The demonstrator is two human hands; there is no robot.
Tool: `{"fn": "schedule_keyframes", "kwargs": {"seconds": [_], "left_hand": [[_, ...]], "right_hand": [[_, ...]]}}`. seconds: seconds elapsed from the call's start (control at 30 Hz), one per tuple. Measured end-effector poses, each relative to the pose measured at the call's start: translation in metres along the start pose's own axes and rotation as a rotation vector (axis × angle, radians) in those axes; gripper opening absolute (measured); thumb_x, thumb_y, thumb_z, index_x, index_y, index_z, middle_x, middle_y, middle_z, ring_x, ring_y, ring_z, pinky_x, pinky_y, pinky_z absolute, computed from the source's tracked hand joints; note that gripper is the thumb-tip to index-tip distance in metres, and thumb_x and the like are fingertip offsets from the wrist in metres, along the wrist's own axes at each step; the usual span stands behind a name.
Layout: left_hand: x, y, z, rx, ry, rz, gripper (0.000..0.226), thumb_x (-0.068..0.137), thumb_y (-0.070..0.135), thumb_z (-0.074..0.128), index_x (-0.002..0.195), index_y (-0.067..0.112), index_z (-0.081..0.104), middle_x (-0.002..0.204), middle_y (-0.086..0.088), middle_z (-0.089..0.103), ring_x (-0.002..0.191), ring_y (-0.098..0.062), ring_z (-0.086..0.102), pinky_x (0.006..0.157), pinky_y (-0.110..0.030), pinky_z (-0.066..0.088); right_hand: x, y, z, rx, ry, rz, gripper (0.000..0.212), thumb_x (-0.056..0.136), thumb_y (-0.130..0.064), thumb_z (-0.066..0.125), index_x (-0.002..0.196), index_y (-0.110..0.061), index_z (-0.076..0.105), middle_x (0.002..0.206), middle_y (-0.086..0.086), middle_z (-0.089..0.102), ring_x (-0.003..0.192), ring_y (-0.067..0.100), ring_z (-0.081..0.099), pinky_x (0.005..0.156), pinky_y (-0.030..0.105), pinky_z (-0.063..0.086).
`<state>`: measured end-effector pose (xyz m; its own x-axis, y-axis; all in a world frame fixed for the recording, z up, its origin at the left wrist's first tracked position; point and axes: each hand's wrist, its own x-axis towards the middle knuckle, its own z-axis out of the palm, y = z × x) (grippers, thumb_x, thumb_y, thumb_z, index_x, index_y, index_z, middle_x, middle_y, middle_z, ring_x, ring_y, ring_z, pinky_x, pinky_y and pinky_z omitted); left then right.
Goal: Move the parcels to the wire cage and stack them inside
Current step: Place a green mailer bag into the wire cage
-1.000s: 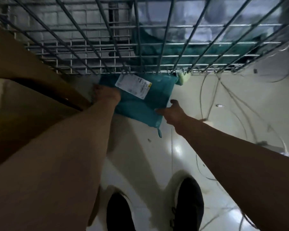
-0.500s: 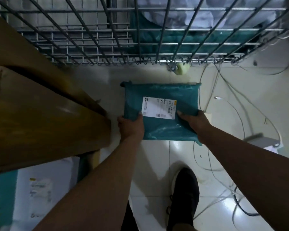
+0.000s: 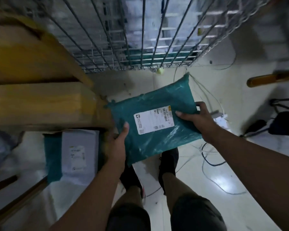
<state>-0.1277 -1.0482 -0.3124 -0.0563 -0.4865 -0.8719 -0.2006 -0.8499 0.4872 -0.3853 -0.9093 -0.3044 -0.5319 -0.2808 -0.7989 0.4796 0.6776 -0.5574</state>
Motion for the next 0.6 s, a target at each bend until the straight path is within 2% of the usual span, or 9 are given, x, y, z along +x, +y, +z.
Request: {"fn": "schedule_keyframes", "kwargs": {"seconds": [0.03,0.1,0.2,0.3,0.43,0.53,0.6], "left_hand": [[-0.024,0.012,-0.009,-0.004,-0.049,-0.007,0.088,0.058,0.073,0.089,0.13,0.029,0.067,0.125,0.006,0.075,0.117,-0.02,0.071,0.103,-0.046,0.056],[-0.075,0.041,-0.025,-0.05,-0.103,-0.008,0.091,0.062,0.067,0.091,0.139,0.03,0.061,0.133,0.0,0.072,0.123,-0.029,0.068,0.106,-0.056,0.052],[-0.148,0.095,-0.049,-0.085,-0.15,0.039,0.073,0.076,0.053,0.088,0.141,0.034,0.06,0.134,-0.005,0.071,0.121,-0.034,0.069,0.101,-0.061,0.054],[-0.2,0.147,-0.075,-0.089,-0.174,0.1,0.068,0.082,0.045,0.085,0.143,0.03,0.06,0.134,-0.007,0.071,0.117,-0.033,0.072,0.092,-0.057,0.06],[-0.253,0.217,-0.103,0.011,-0.265,0.13,0.075,0.073,0.055,0.09,0.135,0.019,0.069,0.132,-0.011,0.072,0.12,-0.036,0.07,0.101,-0.056,0.055],[-0.282,0.263,-0.121,0.118,-0.332,0.118,0.076,0.069,0.061,0.09,0.132,0.021,0.072,0.129,-0.01,0.073,0.119,-0.035,0.071,0.106,-0.054,0.052],[-0.299,0.289,-0.129,0.156,-0.368,0.135,0.073,0.072,0.063,0.087,0.131,0.023,0.072,0.129,-0.01,0.074,0.117,-0.034,0.071,0.106,-0.053,0.052]], "right_hand": [[-0.024,-0.016,-0.003,-0.01,-0.008,-0.018,0.078,0.06,-0.035,0.102,0.118,-0.028,0.051,0.114,0.004,0.073,0.083,0.014,0.079,0.065,0.031,0.064],[-0.075,-0.049,-0.004,-0.03,-0.025,-0.059,0.076,0.062,-0.035,0.101,0.118,-0.028,0.051,0.113,0.004,0.072,0.08,0.013,0.078,0.063,0.029,0.063],[-0.154,-0.098,0.0,-0.037,-0.034,-0.105,0.073,0.064,-0.04,0.1,0.115,-0.028,0.05,0.113,0.004,0.071,0.091,0.021,0.077,0.076,0.039,0.065],[-0.217,-0.141,0.006,-0.031,-0.017,-0.13,0.07,0.065,-0.048,0.097,0.112,-0.031,0.049,0.112,-0.001,0.071,0.094,0.018,0.074,0.076,0.038,0.064],[-0.278,-0.193,0.015,0.011,-0.039,-0.134,0.078,0.061,-0.053,0.097,0.116,-0.028,0.049,0.113,0.002,0.075,0.089,0.022,0.078,0.077,0.045,0.066],[-0.315,-0.23,0.02,0.028,-0.077,-0.189,0.085,0.053,-0.061,0.097,0.115,-0.028,0.05,0.11,0.001,0.077,0.083,0.018,0.08,0.073,0.041,0.066],[-0.334,-0.255,0.021,0.023,-0.099,-0.214,0.085,0.05,-0.062,0.097,0.114,-0.027,0.053,0.106,0.001,0.079,0.084,0.02,0.08,0.076,0.044,0.066]]}}
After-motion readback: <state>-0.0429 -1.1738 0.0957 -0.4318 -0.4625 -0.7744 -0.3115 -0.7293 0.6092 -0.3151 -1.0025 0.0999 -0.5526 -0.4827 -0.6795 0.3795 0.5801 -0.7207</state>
